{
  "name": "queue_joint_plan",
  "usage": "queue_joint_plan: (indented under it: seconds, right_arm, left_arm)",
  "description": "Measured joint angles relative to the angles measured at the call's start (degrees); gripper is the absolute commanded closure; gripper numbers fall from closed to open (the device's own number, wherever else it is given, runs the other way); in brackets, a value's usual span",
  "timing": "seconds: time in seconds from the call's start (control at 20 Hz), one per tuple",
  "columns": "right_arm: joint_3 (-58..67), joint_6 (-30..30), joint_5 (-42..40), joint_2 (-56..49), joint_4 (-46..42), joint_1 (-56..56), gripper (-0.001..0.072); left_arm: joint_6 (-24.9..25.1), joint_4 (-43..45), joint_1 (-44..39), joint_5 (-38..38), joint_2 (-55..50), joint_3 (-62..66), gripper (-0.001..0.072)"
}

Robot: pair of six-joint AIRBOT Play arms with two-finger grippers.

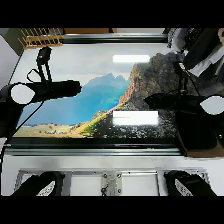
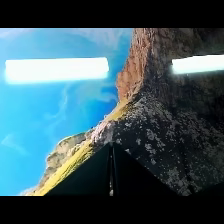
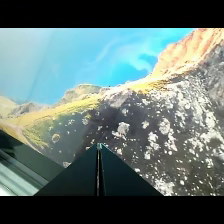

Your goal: Fold the clothes and pants, and hang the long-sleeved shirts on hangers.

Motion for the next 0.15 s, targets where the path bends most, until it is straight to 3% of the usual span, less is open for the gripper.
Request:
queue_joint_plan:
  seconds: [0.15]
  right_arm:
    - [0.0, 0.0, -0.1, 0.0, 0.0, 0.1, 0.0691]
  left_arm:
    - [0.0, 0.0, 0.0, 0.2, 0.1, 0.0, 0.0694]
